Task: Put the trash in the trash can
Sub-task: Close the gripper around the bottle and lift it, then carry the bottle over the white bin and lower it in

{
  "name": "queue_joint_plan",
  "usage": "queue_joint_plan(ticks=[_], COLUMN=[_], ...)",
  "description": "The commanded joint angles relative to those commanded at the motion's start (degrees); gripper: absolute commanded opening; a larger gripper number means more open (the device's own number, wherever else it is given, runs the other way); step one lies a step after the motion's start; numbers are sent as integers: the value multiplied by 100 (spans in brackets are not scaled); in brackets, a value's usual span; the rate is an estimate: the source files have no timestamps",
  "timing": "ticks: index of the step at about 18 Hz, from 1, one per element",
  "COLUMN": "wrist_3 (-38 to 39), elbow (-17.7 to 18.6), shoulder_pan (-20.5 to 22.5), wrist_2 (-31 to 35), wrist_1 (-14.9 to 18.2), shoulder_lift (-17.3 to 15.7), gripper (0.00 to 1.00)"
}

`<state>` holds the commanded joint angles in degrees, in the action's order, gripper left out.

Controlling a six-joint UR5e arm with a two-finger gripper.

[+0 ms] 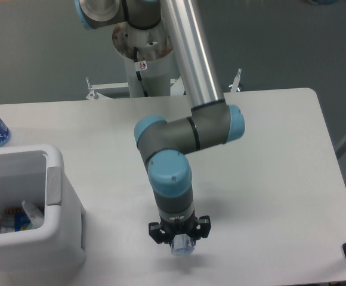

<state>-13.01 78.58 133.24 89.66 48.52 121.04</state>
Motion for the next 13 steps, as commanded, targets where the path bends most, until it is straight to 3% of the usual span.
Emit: queue_joint_plan(ticks=[3, 9, 13], wrist_3=[149, 1046, 1055], elbow=[-307, -905, -1108], shoulder_pan=[149, 316, 220], wrist_2=[-518, -1687, -2040], wrist_1=[-149, -861, -897], shoulder_lift=[-325, -678, -914], gripper=[56, 56, 56])
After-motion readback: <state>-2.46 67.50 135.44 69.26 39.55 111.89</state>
